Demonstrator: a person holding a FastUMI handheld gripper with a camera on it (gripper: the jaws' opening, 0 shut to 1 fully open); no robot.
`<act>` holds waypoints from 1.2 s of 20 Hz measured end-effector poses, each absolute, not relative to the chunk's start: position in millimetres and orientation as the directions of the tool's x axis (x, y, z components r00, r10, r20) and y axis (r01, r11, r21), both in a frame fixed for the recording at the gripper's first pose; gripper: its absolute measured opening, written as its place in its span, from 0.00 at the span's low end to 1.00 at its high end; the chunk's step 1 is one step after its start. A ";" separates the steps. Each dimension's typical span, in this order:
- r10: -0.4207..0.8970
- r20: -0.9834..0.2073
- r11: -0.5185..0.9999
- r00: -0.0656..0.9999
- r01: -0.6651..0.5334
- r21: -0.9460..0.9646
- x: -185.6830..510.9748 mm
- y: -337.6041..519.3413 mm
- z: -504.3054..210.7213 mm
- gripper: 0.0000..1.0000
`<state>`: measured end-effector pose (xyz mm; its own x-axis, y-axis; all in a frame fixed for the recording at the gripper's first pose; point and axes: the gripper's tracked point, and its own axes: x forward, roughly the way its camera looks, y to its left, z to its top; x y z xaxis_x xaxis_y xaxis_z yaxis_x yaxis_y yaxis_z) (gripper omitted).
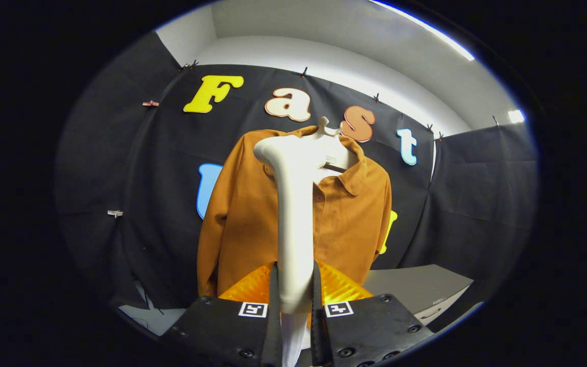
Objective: Iron the clothes twice with a garment steamer, once on the left side and once on the right side.
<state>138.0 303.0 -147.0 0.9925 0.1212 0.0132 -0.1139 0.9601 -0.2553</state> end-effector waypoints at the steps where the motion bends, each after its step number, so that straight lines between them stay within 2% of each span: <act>1: 0.120 0.015 0.956 0.993 -0.112 -0.270 144.7 308.4 -150.1 0.26; 7: 0.053 -0.006 0.935 0.999 -0.052 -0.350 178.8 308.2 -178.4 0.26; 14: 0.065 -0.048 0.925 0.997 -0.078 -0.372 190.5 310.5 -213.4 0.26; 24: 0.036 -0.190 0.928 0.981 -0.104 -0.358 189.5 287.4 -286.2 0.26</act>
<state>189.5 287.4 -286.2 0.9811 0.0363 -0.1899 -0.1037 0.9278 -0.3583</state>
